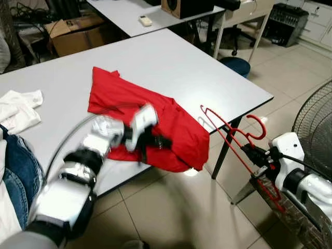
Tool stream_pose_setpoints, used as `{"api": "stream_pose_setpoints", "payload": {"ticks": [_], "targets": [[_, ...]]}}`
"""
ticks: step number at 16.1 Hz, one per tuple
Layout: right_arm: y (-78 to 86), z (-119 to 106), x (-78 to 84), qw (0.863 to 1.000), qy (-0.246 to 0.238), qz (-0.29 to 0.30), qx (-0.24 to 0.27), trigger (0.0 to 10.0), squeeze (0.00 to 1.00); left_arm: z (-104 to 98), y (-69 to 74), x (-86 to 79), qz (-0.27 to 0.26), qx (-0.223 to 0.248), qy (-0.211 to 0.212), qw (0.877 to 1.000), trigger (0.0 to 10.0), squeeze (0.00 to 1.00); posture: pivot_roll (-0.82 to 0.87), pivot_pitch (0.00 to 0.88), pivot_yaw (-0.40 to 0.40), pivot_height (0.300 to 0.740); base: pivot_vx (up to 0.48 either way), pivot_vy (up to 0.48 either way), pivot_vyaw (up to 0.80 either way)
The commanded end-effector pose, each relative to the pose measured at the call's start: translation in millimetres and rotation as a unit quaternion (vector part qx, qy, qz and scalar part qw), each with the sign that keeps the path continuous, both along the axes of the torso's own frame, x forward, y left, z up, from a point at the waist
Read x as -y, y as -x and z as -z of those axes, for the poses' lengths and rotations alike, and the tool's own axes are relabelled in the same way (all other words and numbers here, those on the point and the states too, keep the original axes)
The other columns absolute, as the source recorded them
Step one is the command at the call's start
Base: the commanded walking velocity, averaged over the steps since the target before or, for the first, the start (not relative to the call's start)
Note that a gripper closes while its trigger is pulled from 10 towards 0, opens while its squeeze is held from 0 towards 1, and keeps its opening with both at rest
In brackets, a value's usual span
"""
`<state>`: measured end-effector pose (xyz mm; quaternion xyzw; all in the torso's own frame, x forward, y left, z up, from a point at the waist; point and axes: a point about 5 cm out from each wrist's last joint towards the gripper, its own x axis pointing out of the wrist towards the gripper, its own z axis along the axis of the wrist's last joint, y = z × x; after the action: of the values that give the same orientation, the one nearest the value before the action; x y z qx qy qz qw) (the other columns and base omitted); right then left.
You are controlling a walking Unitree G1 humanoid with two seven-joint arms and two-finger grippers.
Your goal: Hang hanger
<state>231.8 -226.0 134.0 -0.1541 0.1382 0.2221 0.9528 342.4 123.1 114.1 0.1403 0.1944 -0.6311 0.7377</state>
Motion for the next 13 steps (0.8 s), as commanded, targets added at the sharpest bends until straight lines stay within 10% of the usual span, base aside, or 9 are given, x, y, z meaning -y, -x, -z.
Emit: {"api": "stream_pose_setpoints", "payload": {"ticks": [1, 6, 9, 11, 13], "targets": [[1.7, -2.7, 1.6, 1.0, 0.009, -0.004, 0.003, 10.0, 0.0, 4.5, 1.7, 1.0, 0.008, 0.003, -0.024, 1.0, 0.0, 0.0, -0.1, 0.059, 0.063, 0.74, 0.0, 0.0, 0.0], [3.1, -7.3, 5.0, 1.0, 0.017, -0.006, 0.002, 10.0, 0.0, 22.8, -8.3, -5.5, -0.136, 0.051, -0.089, 0.985, 0.0, 0.0, -0.13, 0.063, 0.057, 0.74, 0.0, 0.0, 0.0], [0.8, -7.8, 8.1, 1.0, 0.021, 0.0, 0.003, 10.0, 0.0, 13.4, -30.3, -18.8, -0.346, 0.119, -0.092, 0.926, 0.0, 0.0, -0.13, 0.062, 0.052, 0.74, 0.0, 0.0, 0.0], [-4.7, -9.2, 8.3, 1.0, 0.023, 0.008, 0.01, 10.0, 0.0, 1.7, -42.2, -43.3, -0.494, 0.178, -0.119, 0.842, 0.0, 0.0, -0.13, 0.056, 0.053, 0.74, 0.0, 0.0, 0.0], [-6.1, -9.4, 9.1, 0.999, 0.024, 0.017, 0.014, 10.0, 0.0, -3.6, -44.9, -53.6, -0.541, 0.197, -0.127, 0.808, 0.0, 0.0, -0.13, 0.056, 0.059, 0.74, 0.0, 0.0, 0.0]]}}
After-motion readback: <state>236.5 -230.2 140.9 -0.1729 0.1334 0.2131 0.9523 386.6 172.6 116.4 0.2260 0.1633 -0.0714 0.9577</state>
